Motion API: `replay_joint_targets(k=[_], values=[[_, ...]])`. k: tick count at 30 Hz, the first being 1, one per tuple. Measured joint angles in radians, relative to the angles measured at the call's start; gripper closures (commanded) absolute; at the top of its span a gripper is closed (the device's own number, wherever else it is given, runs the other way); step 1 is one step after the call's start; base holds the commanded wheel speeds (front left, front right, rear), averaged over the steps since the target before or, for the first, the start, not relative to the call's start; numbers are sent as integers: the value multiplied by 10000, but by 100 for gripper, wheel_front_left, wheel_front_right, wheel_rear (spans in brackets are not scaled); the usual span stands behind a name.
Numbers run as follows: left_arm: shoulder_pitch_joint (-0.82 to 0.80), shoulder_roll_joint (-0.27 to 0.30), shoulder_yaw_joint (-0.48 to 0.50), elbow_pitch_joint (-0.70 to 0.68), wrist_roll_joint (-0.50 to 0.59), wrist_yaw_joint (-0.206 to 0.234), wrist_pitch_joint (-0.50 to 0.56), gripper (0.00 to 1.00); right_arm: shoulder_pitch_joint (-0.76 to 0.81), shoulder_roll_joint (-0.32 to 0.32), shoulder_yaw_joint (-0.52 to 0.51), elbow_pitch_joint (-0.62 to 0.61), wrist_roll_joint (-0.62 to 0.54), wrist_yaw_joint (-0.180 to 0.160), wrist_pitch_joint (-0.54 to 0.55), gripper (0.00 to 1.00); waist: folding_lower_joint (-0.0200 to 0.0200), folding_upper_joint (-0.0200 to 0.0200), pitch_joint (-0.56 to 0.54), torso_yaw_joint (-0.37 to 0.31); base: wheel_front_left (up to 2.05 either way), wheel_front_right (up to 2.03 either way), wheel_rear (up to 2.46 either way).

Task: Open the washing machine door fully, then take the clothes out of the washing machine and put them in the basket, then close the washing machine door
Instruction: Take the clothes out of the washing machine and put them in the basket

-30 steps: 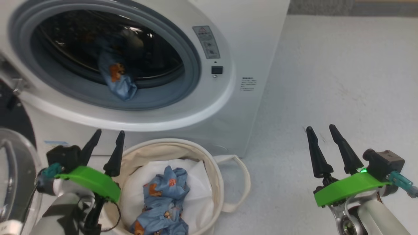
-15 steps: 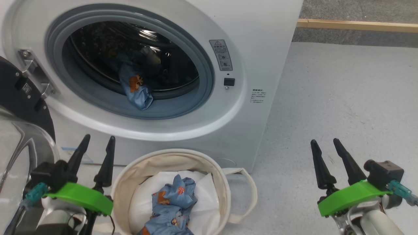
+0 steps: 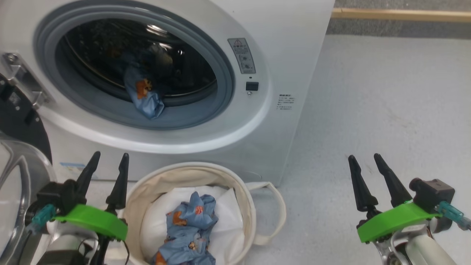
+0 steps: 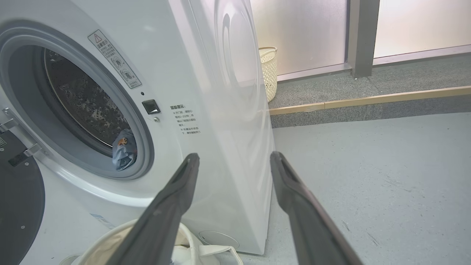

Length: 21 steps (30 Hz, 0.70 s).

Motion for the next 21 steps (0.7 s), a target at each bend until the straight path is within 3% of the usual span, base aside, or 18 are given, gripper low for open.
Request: replay_joint_targets(k=[10,21], values=[[-2106,-571,196,1476,596,88,-2,0,-381,46,0,-255,-123,0,31,0,1,0,1109,-289,0,0,0],[-5090,-570,665,3958,1651,-159,-2,0,-854,309,-54,-926,-550,0,-4,0,2,0,2912,-941,0,0,0]])
